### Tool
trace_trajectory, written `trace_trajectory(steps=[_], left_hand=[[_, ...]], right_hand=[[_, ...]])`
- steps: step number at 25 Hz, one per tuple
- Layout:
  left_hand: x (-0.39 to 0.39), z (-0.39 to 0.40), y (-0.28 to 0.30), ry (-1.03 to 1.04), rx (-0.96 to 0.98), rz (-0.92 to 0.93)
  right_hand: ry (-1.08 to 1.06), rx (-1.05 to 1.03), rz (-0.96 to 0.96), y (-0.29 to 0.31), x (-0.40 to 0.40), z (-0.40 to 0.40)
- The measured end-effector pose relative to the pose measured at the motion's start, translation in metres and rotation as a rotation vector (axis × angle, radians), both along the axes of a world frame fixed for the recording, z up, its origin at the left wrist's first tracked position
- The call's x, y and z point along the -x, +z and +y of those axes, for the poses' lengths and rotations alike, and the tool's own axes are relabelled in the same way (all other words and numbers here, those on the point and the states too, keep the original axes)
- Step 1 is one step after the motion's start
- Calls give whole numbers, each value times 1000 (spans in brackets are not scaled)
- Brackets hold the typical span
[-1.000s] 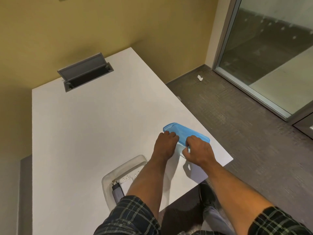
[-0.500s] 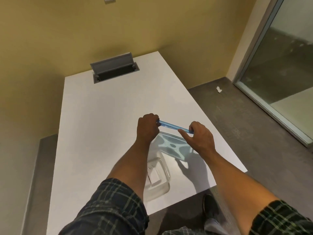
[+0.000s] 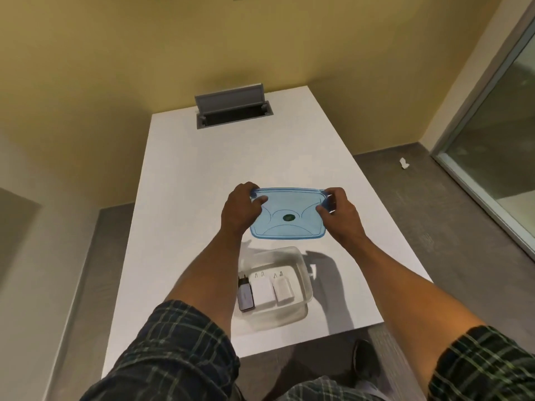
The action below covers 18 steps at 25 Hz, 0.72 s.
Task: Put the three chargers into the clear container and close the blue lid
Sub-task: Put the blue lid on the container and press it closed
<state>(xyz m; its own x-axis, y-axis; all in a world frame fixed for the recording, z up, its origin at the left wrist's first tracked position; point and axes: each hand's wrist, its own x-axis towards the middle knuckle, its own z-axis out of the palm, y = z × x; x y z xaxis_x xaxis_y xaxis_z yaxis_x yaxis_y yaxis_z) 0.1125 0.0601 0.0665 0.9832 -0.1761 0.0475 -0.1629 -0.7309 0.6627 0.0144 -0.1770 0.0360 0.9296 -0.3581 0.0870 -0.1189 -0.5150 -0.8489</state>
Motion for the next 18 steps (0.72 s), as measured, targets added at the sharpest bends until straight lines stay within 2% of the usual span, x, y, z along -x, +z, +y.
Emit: trace_trajectory(steps=[9, 13, 18], left_hand=[[24, 59, -25, 316, 75, 232], [51, 79, -53, 322, -12, 308], [81, 88, -75, 328, -12, 345]], right_hand=[[121, -193, 203, -24, 3, 38], [147, -138, 308, -43, 12, 49], [180, 30, 371, -60, 16, 58]])
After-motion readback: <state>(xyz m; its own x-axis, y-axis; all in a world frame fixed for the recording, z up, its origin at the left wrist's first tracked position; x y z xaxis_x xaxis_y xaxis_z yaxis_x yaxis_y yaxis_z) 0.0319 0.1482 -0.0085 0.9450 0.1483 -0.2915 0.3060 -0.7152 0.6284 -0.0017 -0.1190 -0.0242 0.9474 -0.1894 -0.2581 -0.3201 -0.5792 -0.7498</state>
